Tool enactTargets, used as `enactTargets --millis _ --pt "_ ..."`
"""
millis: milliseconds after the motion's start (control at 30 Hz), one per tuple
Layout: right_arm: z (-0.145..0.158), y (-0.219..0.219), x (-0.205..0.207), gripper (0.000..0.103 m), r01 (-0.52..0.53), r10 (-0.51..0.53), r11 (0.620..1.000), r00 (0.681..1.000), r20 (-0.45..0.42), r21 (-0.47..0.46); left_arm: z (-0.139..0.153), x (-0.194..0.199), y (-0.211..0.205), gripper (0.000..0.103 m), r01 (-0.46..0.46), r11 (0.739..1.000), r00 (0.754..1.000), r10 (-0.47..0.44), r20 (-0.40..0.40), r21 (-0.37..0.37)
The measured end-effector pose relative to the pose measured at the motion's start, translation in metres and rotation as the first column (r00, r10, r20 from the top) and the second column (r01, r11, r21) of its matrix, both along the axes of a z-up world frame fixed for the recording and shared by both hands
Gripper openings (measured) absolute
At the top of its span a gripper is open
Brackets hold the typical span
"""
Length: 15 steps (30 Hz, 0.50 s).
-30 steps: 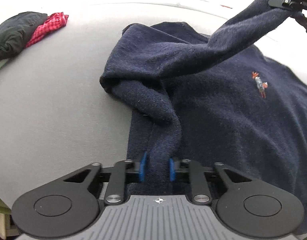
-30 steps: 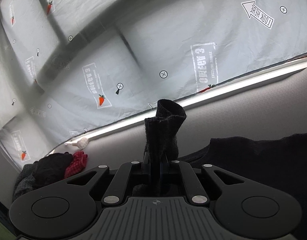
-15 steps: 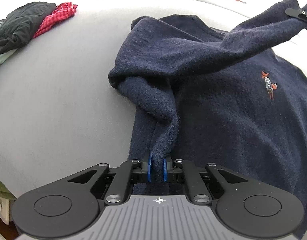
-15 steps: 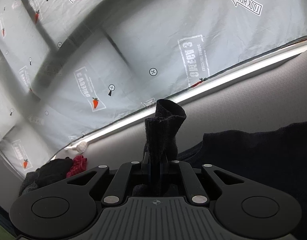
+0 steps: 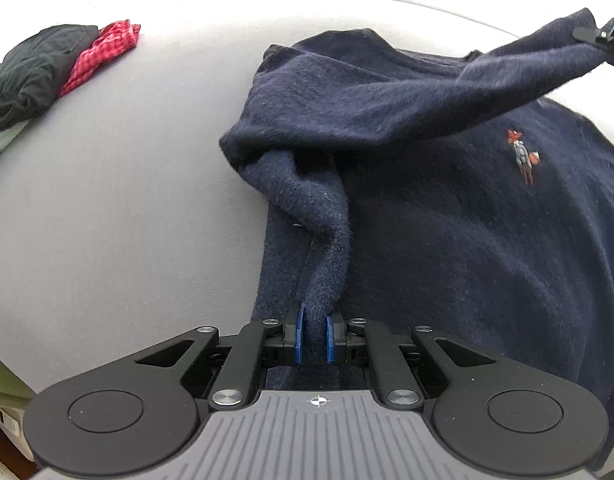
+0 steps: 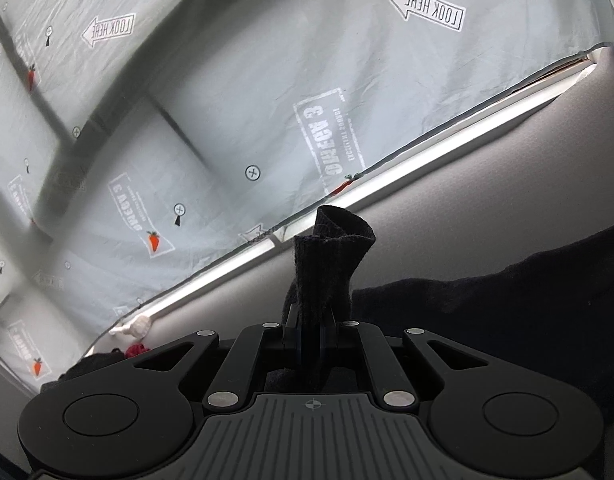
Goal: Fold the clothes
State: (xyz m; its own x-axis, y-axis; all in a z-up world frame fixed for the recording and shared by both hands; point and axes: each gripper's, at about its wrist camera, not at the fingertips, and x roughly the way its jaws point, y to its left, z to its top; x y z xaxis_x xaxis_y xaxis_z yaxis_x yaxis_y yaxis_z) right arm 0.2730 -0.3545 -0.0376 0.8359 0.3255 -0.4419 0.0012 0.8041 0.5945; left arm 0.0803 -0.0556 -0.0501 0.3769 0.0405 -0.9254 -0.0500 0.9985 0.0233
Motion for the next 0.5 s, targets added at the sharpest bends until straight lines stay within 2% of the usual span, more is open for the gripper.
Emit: enactTargets --millis 200,500 --pt "0.006 -0.036 0.001 0.011 0.082 -0.082 0.996 0.996 0.033 -0.025 -0.002 -0.001 -0.018 0.012 0.058 0.996 0.998 -0.057 -0.014 0.064" --pt "-0.011 -0.087 -0.002 0.011 0.202 -0.200 0.978 0.979 0.036 -0.056 -0.006 -0.008 -0.052 0.012 0.158 0.975 0.987 -0.154 -0.038 0.159"
